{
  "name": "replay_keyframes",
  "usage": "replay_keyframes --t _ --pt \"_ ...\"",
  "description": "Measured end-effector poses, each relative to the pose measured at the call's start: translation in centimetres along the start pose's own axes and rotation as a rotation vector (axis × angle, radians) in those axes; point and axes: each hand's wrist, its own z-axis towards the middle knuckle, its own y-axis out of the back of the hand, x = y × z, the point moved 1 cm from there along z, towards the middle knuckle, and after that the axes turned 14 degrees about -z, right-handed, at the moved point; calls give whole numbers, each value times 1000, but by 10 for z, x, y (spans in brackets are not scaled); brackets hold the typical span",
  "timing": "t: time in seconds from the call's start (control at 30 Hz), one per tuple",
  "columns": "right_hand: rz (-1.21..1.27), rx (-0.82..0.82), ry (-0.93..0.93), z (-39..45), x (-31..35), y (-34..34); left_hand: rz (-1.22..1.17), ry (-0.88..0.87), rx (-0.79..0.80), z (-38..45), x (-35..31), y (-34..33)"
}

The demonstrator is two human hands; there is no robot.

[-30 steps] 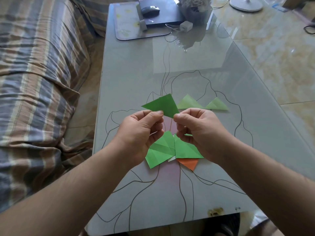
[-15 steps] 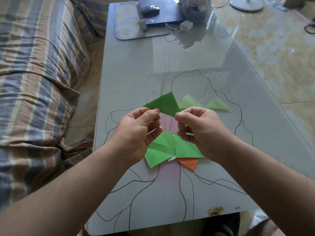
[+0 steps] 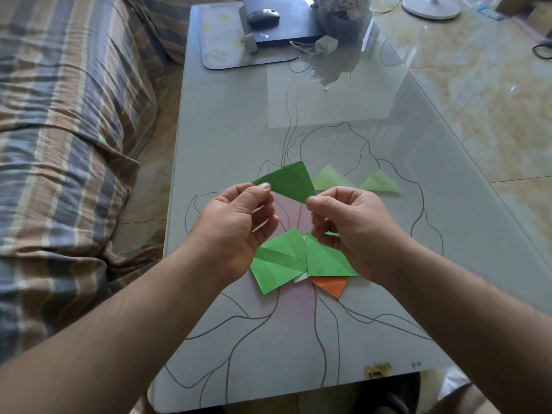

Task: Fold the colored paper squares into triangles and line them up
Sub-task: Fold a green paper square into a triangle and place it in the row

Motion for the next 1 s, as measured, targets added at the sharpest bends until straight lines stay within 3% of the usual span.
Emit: replay_keyframes --t 1.0 --pt "-13 -19 -5 2 0 4 86 -82 -31 0 -1 2"
